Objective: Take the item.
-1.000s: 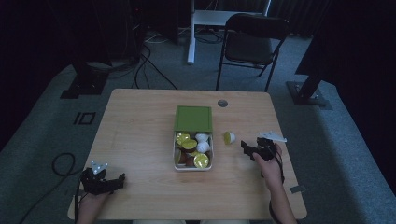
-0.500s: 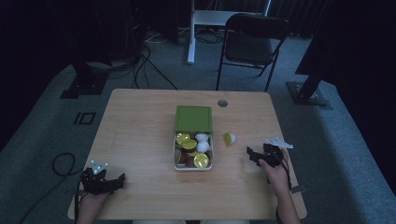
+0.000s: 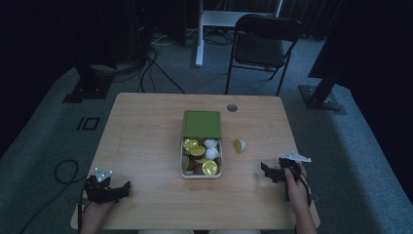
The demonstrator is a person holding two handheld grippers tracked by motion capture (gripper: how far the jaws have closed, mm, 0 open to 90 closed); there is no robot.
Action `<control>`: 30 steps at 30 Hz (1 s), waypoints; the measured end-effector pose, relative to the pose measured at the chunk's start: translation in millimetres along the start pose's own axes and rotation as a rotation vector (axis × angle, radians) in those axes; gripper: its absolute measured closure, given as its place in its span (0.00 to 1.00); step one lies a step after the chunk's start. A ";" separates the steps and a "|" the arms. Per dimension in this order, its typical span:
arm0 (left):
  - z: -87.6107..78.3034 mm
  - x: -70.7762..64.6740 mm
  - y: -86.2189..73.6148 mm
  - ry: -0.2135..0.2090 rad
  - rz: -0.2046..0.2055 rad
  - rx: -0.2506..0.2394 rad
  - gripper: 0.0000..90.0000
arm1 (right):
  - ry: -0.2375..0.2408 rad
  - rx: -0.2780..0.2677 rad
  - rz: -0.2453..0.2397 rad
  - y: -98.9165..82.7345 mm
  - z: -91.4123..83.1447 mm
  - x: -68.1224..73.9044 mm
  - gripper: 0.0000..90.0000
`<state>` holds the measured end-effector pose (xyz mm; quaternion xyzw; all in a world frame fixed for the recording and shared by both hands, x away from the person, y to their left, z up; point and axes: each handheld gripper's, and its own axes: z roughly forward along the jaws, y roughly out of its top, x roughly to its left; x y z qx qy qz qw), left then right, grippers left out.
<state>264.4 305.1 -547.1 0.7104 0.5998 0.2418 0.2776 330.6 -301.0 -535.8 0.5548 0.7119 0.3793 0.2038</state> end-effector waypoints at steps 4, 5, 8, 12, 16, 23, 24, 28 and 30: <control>0.0 0.1 0.0 0.000 0.000 0.000 0.00 | -0.015 0.015 -0.005 -7.4 -3.0 -0.4 0.16; 0.0 0.1 0.0 0.000 0.000 0.000 0.00 | -0.018 0.015 -0.004 -9.3 -4.1 -1.1 0.16; 0.0 0.1 0.0 0.000 0.000 0.000 0.00 | -0.027 0.012 0.015 -15.1 -8.5 -4.7 0.16; 0.0 0.1 0.0 0.000 0.000 0.000 0.00 | -0.044 0.027 0.024 -25.1 -12.6 -8.1 0.16; 0.0 0.1 0.0 0.000 0.000 0.000 0.00 | -0.065 0.030 0.026 -32.1 -19.9 -9.0 0.16; 0.0 0.1 0.0 0.000 0.000 0.000 0.00 | -0.065 0.033 0.014 -35.6 -29.2 -5.8 0.16; 0.0 0.1 0.0 0.000 0.000 0.000 0.00 | -0.067 0.025 0.015 -35.9 -29.8 -5.8 0.15; 0.0 0.1 0.0 0.000 0.000 0.000 0.00 | -0.071 0.038 0.015 -38.3 -30.8 -5.2 0.15; 0.0 0.1 0.0 0.000 0.000 0.000 0.00 | -0.072 0.044 0.018 -40.2 -31.4 -4.6 0.15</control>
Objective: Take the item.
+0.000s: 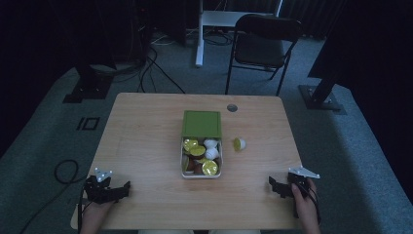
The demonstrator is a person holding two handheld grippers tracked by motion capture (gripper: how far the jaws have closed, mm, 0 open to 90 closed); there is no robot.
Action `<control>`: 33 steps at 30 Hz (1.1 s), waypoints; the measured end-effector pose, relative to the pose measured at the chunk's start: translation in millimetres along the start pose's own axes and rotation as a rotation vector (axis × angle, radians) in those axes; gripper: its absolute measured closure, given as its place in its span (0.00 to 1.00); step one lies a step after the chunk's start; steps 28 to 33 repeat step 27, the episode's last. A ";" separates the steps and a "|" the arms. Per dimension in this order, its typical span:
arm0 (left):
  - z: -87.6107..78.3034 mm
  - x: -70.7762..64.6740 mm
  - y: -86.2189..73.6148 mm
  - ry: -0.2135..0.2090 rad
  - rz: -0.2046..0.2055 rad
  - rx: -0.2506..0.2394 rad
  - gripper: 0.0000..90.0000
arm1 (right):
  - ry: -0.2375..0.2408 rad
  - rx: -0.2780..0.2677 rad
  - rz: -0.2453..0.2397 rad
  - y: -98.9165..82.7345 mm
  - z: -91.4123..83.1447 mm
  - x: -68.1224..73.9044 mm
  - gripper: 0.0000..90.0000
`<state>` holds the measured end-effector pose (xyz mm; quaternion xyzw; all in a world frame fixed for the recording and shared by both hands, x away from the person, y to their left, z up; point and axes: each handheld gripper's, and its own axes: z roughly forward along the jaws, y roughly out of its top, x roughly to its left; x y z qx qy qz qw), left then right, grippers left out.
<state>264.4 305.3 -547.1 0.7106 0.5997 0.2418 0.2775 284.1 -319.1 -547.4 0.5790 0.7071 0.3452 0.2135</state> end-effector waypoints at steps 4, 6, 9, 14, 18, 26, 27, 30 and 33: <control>0.0 0.0 0.0 0.000 0.000 0.000 0.00 | -0.023 0.003 -0.019 -3.1 0.8 -0.8 0.15; 0.0 0.0 0.0 0.000 0.000 0.000 0.00 | -0.026 0.005 -0.026 -3.1 0.8 -1.1 0.15; 0.0 0.0 0.0 0.000 0.000 0.000 0.00 | -0.039 0.013 -0.046 -2.5 2.0 -0.4 0.15; 0.0 0.0 -0.1 0.000 0.000 0.000 0.00 | -0.055 0.025 -0.062 -0.7 5.1 2.5 0.12; 0.0 0.0 0.0 0.000 0.000 0.000 0.00 | -0.057 0.025 -0.061 -0.6 5.2 2.7 0.12; 0.0 0.0 0.0 0.000 0.000 0.000 0.00 | -0.056 0.025 -0.062 -0.6 5.2 2.6 0.12; 0.0 0.0 0.0 0.000 0.000 0.000 0.00 | -0.056 0.025 -0.062 -0.5 5.2 2.6 0.12; 0.0 0.0 0.0 0.000 0.000 0.000 0.00 | -0.056 0.025 -0.062 -0.5 5.2 2.6 0.12; 0.0 0.0 0.0 0.000 0.000 0.000 0.00 | -0.056 0.025 -0.062 -0.5 5.2 2.6 0.12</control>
